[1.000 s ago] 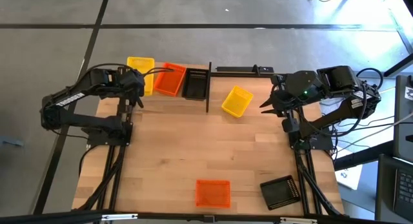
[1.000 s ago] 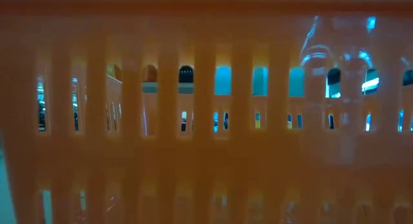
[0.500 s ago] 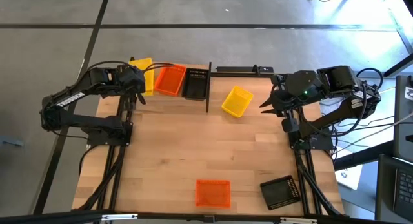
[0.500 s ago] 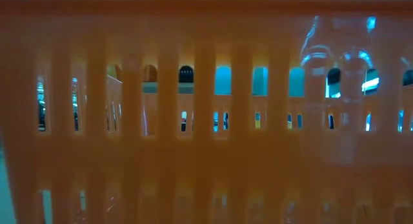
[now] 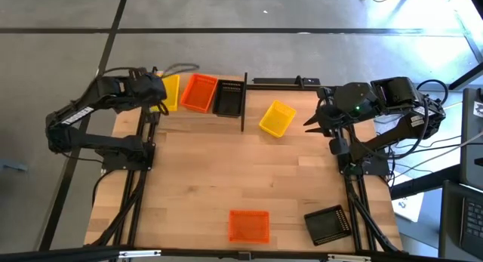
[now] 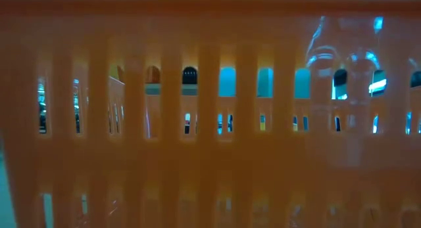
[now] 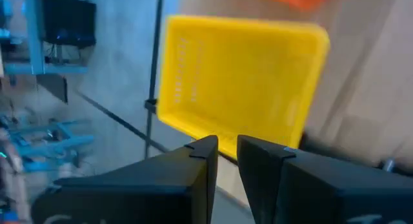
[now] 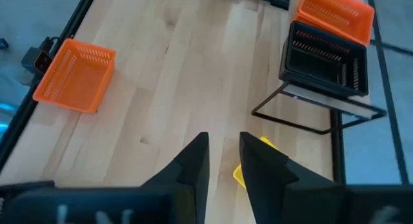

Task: Stack baskets on shelf by color
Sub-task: Stack the black basket on top of the black basket on the shelf

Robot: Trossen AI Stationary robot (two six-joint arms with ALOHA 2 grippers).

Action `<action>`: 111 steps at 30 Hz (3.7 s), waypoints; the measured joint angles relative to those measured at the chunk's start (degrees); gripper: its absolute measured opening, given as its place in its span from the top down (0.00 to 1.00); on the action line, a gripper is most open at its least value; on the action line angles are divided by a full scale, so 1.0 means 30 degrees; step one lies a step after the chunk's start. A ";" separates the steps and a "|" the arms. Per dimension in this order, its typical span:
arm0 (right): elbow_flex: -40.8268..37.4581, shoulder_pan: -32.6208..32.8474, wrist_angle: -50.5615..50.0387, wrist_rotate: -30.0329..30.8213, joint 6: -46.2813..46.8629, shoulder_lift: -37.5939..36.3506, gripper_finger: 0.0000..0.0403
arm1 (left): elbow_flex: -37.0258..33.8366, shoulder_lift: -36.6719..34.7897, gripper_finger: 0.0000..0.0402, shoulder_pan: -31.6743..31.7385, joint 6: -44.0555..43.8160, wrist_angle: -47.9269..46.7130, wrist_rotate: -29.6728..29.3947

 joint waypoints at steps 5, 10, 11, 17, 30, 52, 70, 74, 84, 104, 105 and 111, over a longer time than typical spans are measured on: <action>0.0000 -0.0295 -0.0510 0.0017 0.1746 0.0000 0.79 | 0.1511 -0.0021 0.86 -0.0462 -0.5648 0.2488 0.2692; -0.0692 -0.0295 -0.0894 -0.0249 0.1259 -0.0029 0.79 | 0.1697 -0.0296 0.87 -0.1269 -0.6985 0.5384 0.7471; -0.1075 -0.0295 -0.0875 -0.0444 0.1295 -0.0022 0.79 | 0.1700 -0.0313 0.87 -0.1518 -0.6985 0.5753 0.8474; -0.4276 0.0654 -0.0837 -0.1381 0.3437 -0.0015 0.79 | 0.1697 0.0029 0.86 -0.3423 -0.7910 0.6471 1.0926; -1.0658 0.6254 0.3952 -0.8000 1.0682 -0.0015 0.79 | 0.1697 0.0095 0.86 -0.5171 -0.8012 0.6423 1.0627; -2.0510 1.0981 1.1507 -0.7093 1.2553 0.0007 0.79 | 0.1689 0.0095 0.86 -0.5938 -0.9000 0.6437 1.0634; -2.2761 1.2462 1.3179 -0.5851 1.3056 0.0369 0.79 | 0.1682 0.0087 0.86 -0.5938 -0.9991 0.6447 1.0634; -2.3699 1.2462 1.3974 -0.5956 1.4529 0.0401 0.79 | 0.1682 0.0089 0.86 -0.5938 -1.0045 0.6532 1.0634; -2.5426 1.2455 1.7328 -0.6001 1.8927 0.0393 0.79 | 0.1682 0.0087 0.86 -0.5938 -0.9994 0.7471 1.0634; -1.9665 1.0141 1.4086 -0.5549 2.6318 0.0379 1.00 | 0.1682 0.0087 0.86 -0.5936 -0.9836 0.7414 1.0629; -1.8831 0.9898 1.3524 -0.4970 2.6339 0.0379 1.00 | 0.1682 0.0087 0.86 -0.5938 -0.9834 0.7406 1.0634; -1.3526 0.7863 0.9602 -0.0010 2.8351 0.0372 1.00 | 0.1682 0.0087 0.86 -0.5936 -0.9826 0.7399 1.0627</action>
